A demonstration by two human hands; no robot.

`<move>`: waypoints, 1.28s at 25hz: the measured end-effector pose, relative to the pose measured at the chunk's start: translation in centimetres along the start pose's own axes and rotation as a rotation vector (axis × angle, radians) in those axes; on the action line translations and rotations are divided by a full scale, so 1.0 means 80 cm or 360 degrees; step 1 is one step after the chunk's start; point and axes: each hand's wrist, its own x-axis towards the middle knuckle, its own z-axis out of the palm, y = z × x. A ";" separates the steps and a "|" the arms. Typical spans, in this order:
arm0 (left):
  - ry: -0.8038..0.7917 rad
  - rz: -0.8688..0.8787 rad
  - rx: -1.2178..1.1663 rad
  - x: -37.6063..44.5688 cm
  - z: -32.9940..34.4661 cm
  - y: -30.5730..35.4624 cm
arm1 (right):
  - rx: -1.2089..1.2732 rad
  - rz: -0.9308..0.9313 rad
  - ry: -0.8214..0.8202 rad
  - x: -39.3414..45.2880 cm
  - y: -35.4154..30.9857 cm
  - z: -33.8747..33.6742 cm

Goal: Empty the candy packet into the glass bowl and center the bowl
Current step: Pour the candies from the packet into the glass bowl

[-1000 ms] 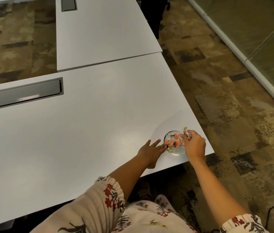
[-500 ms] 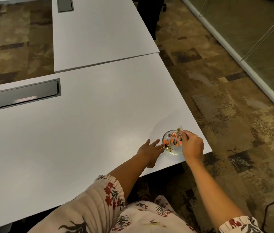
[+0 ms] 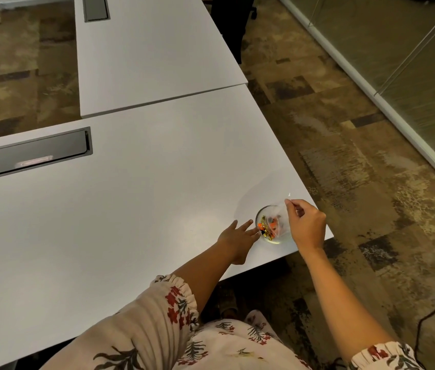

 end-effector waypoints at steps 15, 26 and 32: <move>0.1026 -0.0568 -0.2455 -0.034 -0.015 -0.024 | 0.1489 0.1383 0.0087 -0.010 -0.039 0.045; 0.1623 -0.1146 -0.3282 -0.092 0.025 -0.080 | 0.1586 0.1416 -0.0532 -0.060 -0.098 0.128; 0.1585 -0.1300 -0.3092 -0.131 0.054 -0.117 | 0.1326 0.1276 -0.0793 -0.079 -0.108 0.159</move>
